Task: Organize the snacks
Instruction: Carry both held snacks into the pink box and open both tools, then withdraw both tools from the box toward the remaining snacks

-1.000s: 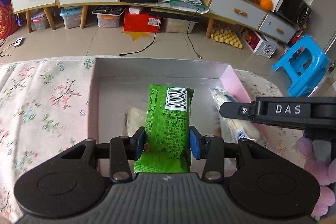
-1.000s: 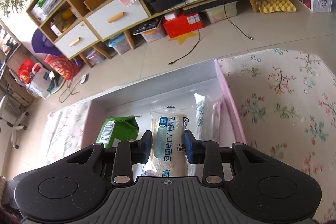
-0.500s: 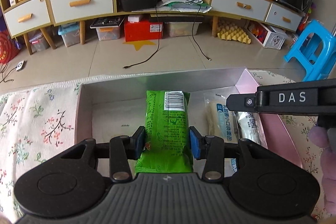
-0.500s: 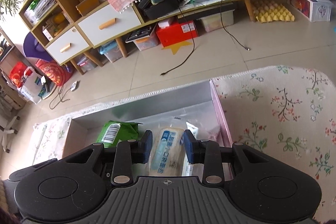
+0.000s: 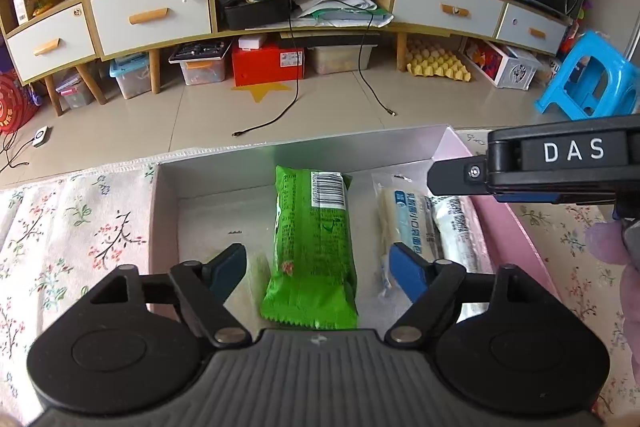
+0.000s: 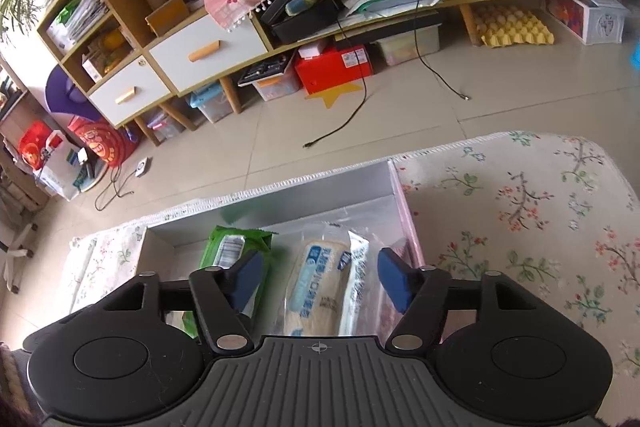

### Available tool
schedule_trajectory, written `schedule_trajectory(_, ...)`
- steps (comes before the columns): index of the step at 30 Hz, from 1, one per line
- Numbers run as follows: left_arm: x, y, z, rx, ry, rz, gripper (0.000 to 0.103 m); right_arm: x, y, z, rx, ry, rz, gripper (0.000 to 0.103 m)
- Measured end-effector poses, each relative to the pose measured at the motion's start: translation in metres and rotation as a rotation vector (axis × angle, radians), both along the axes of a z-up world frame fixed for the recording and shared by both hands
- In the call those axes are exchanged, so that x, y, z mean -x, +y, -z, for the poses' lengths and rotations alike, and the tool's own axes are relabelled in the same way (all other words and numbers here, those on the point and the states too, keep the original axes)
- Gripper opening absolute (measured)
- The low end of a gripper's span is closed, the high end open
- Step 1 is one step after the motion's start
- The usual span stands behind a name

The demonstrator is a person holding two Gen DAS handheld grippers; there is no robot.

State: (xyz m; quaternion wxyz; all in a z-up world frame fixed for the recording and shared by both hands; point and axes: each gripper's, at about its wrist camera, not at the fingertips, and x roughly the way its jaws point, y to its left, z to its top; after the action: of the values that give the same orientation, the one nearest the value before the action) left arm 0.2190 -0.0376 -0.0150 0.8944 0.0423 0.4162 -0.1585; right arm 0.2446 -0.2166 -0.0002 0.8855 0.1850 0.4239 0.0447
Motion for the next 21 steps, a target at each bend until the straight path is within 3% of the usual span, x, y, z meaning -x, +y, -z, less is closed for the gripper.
schedule_trajectory(7, 0.021, 0.002, -0.015, 0.003, -0.009, 0.012, 0.087, 0.027, -0.003, -0.020, 0.014, -0.014, -0.005, 0.082)
schedule_trajectory(14, 0.047, 0.008, -0.028, 0.000, -0.018, 0.012, 0.098, 0.059, -0.001, -0.042, 0.025, -0.018, -0.013, 0.085)
schedule_trajectory(21, 0.078, 0.023, -0.031, -0.032, -0.015, 0.001, 0.101, 0.097, 0.007, -0.044, 0.048, -0.002, -0.048, 0.089)
